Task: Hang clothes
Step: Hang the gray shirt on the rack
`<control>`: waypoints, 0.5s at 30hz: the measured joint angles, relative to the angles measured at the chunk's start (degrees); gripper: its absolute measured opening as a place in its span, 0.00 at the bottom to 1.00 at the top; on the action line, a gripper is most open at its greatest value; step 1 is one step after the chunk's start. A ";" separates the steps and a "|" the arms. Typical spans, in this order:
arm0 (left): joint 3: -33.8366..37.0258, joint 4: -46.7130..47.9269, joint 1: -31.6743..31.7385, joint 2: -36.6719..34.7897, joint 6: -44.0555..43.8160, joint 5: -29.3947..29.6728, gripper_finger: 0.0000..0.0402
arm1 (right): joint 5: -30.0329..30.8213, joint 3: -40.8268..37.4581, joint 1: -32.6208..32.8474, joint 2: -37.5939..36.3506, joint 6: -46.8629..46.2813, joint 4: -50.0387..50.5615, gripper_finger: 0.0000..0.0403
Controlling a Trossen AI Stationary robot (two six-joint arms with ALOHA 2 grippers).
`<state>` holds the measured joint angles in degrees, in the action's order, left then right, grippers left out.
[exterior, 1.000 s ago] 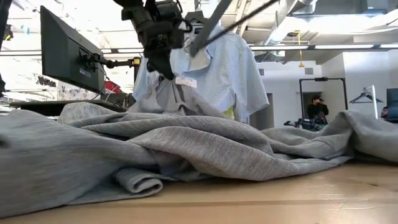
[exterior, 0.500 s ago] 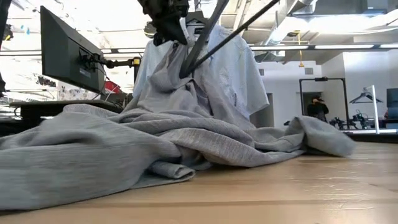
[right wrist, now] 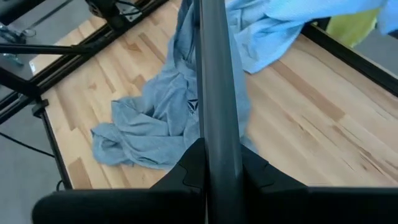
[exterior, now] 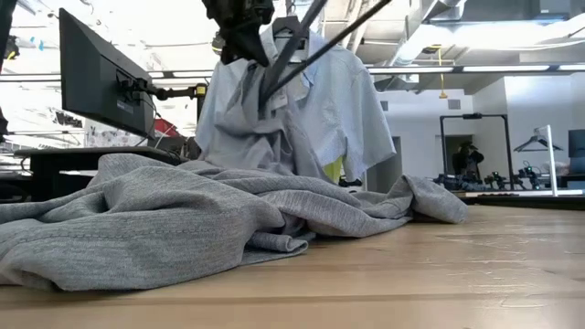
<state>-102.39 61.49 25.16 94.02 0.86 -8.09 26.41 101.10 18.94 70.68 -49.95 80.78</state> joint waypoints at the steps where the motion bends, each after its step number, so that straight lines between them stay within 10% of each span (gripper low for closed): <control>1: 0.00 0.36 0.09 0.00 0.11 0.04 0.00 | -0.72 0.00 0.00 -0.32 -0.04 -0.30 0.06; 15: 0.00 0.42 0.05 0.02 0.64 1.88 0.00 | -2.42 -2.32 -2.41 2.25 2.05 -2.54 0.06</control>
<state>-102.39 61.91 25.21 94.04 1.50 -6.21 23.99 98.78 16.53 72.93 -47.90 78.24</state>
